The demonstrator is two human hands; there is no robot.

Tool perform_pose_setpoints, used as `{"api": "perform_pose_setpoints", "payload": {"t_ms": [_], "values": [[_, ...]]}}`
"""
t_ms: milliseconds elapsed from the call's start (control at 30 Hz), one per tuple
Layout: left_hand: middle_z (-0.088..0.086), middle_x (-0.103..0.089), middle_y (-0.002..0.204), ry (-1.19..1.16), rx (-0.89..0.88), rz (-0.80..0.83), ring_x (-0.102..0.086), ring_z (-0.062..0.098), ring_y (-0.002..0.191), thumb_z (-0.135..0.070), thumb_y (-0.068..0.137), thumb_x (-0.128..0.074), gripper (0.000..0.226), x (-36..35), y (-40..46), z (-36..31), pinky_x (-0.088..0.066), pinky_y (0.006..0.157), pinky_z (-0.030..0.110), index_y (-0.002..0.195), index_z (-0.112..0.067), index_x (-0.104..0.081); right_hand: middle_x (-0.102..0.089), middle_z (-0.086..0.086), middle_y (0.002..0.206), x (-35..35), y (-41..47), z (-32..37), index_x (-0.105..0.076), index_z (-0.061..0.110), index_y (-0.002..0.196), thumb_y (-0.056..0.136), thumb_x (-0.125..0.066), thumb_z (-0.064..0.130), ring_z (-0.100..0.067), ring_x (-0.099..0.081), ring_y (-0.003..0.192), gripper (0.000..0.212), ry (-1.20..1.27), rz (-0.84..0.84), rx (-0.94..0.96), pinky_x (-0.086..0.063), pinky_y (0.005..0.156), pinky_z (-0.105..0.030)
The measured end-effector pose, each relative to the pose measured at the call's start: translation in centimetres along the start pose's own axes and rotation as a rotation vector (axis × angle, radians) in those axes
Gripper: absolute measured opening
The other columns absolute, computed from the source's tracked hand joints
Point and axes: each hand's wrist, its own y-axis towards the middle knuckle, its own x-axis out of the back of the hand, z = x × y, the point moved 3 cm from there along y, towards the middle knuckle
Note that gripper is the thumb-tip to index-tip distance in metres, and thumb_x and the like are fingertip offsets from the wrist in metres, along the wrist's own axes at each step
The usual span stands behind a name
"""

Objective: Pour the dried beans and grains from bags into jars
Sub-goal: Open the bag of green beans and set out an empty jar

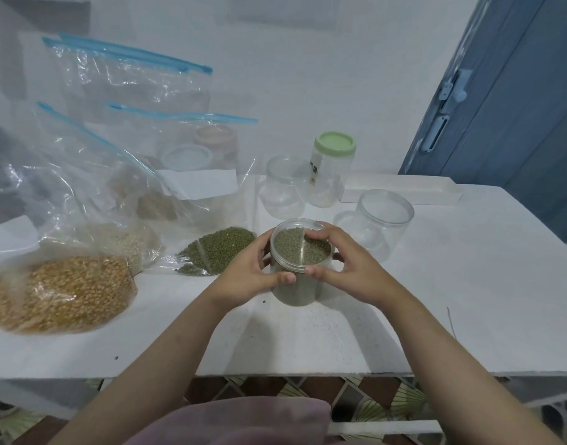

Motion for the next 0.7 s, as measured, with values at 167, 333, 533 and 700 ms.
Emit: {"api": "perform_pose_setpoints", "payload": {"t_ms": [167, 333, 533, 700], "values": [[-0.018, -0.059, 0.133, 0.048, -0.075, -0.040, -0.049, 0.006, 0.132, -0.039, 0.070, -0.085, 0.070, -0.5, -0.4, -0.1, -0.037, 0.111, 0.032, 0.128, -0.056, -0.050, -0.045, 0.011, 0.145, -0.8, -0.3, -0.5, -0.056, 0.023, 0.134, 0.082, -0.078, 0.031, -0.004, -0.043, 0.135, 0.057, 0.020, -0.109, 0.054, -0.043, 0.106, -0.025], [-0.032, -0.044, 0.141, 0.117, -0.060, -0.057, -0.041, -0.002, 0.136, -0.042, 0.077, -0.081, 0.088, -0.8, -0.2, 0.3, -0.034, 0.114, 0.028, 0.138, -0.066, -0.022, -0.042, 0.019, 0.146, -0.1, -0.3, -0.4, -0.055, 0.034, 0.136, 0.083, -0.074, 0.039, 0.004, -0.040, 0.134, 0.056, 0.039, -0.049, -0.031, -0.043, 0.105, -0.025], [-0.013, -0.032, 0.149, 0.374, -0.199, -0.168, -0.028, 0.000, 0.141, -0.037, 0.079, -0.080, 0.074, -1.3, 0.6, 0.4, -0.036, 0.115, 0.039, 0.141, -0.040, -0.039, -0.040, 0.014, 0.150, -0.9, -1.5, -1.0, -0.050, 0.031, 0.141, 0.092, -0.062, 0.040, 0.002, -0.033, 0.141, 0.052, 0.083, -0.217, -0.021, -0.044, 0.106, -0.024], [0.000, -0.031, 0.148, 0.453, -0.178, -0.276, -0.033, 0.010, 0.138, -0.034, 0.081, -0.079, 0.071, -2.0, 3.1, 0.5, -0.031, 0.116, 0.029, 0.140, -0.028, -0.041, -0.051, 0.004, 0.139, 0.4, -0.5, -0.9, -0.054, 0.028, 0.131, 0.105, -0.046, 0.020, -0.008, -0.048, 0.129, 0.029, -0.030, -0.514, 0.039, -0.038, 0.098, -0.009]]}}
